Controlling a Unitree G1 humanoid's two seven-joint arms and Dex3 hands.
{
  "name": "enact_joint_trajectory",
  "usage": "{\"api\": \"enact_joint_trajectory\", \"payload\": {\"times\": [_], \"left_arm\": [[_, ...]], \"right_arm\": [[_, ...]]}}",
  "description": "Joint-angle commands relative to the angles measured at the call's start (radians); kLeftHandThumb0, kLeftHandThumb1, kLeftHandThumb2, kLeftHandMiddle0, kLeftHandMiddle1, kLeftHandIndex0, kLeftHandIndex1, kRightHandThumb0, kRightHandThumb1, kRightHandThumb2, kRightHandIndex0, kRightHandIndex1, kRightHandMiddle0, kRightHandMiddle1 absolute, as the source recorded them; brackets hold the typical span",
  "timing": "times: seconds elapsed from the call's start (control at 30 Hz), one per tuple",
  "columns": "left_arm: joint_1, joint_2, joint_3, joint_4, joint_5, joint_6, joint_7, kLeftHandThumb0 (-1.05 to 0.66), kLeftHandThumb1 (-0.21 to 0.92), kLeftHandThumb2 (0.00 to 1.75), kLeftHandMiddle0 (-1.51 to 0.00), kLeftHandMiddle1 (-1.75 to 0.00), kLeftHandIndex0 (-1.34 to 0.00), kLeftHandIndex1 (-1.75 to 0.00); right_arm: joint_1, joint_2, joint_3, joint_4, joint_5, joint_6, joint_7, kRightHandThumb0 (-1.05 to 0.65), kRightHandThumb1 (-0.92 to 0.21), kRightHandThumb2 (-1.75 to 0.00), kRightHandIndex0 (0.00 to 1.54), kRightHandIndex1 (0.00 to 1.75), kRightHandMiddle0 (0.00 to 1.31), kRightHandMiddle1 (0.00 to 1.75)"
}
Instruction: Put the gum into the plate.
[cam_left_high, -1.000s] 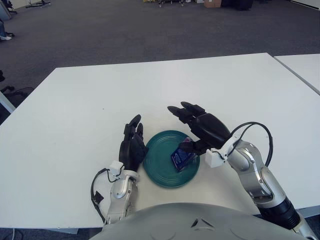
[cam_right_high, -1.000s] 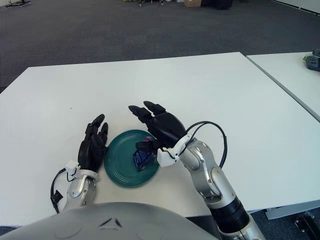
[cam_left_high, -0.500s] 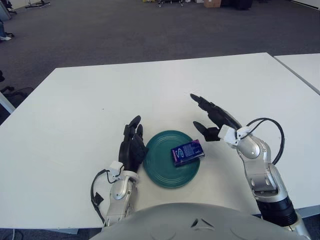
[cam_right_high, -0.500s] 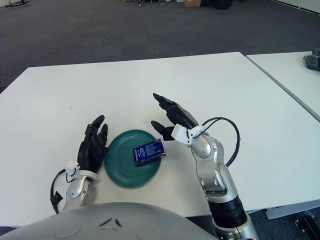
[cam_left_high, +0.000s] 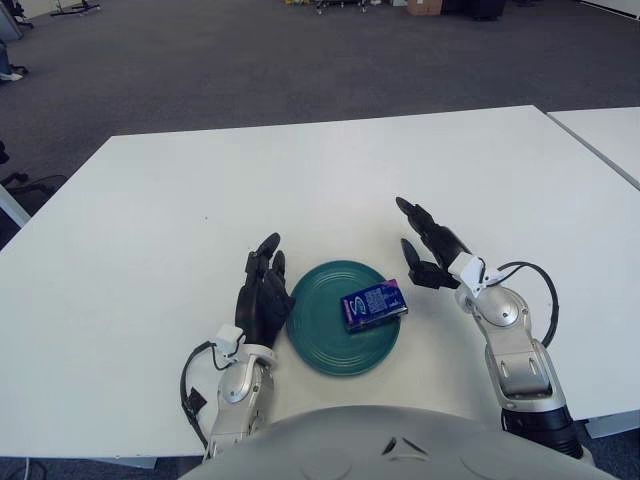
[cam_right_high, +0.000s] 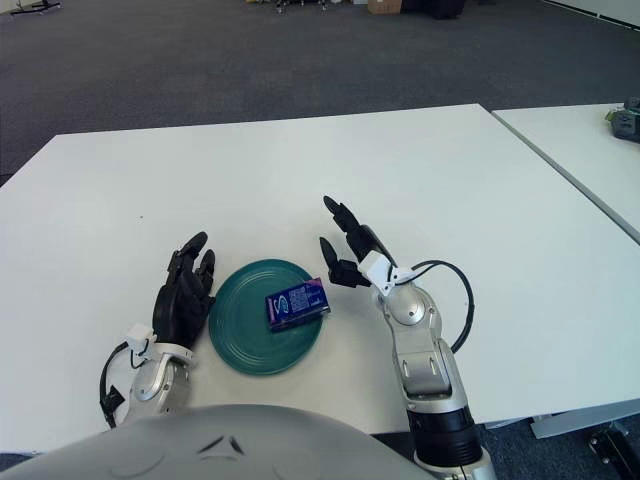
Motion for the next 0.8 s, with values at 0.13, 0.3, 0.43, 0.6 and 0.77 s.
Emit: {"api": "enact_joint_trajectory", "payload": {"times": [0.13,0.3,0.43,0.6,0.77], "left_arm": [[0.061,-0.016,0.000,-0.059,0.007,0.060,0.015,-1.05,0.92,0.98,-0.17,0.00,0.00,-0.62],[0.091,0.000,0.010,-0.095,0.023,0.088,0.010,-1.05,0.92,0.97,-0.15,0.00,0.00,-0.58],[0.115,0.004,0.015,-0.132,0.011,0.128,0.008,-1.05,0.92,0.97,-0.15,0.00,0.00,-0.56],[0.138,-0.001,0.017,-0.162,0.012,0.157,0.019,-1.04,0.92,0.96,-0.17,-0.01,0.00,-0.56],[0.157,-0.009,0.011,-0.170,0.064,0.157,0.051,-1.03,0.92,0.96,-0.19,-0.02,0.00,-0.60]], "right_arm": [[0.013,0.055,-0.041,0.127,0.107,-0.009,-0.063,-0.89,-0.92,-1.09,0.13,0.02,0.03,0.24],[0.078,0.101,-0.058,0.201,0.177,-0.066,-0.101,-0.87,-0.92,-1.03,0.19,0.02,0.00,0.43],[0.106,0.138,-0.069,0.243,0.231,-0.083,-0.133,-0.86,-0.92,-0.99,0.22,0.03,0.00,0.47],[0.129,0.173,-0.055,0.292,0.251,-0.122,-0.177,-0.86,-0.92,-0.96,0.24,0.03,0.00,0.48],[0.145,0.202,-0.016,0.380,0.228,-0.208,-0.225,-0.85,-0.92,-0.95,0.22,0.01,0.00,0.45]]}}
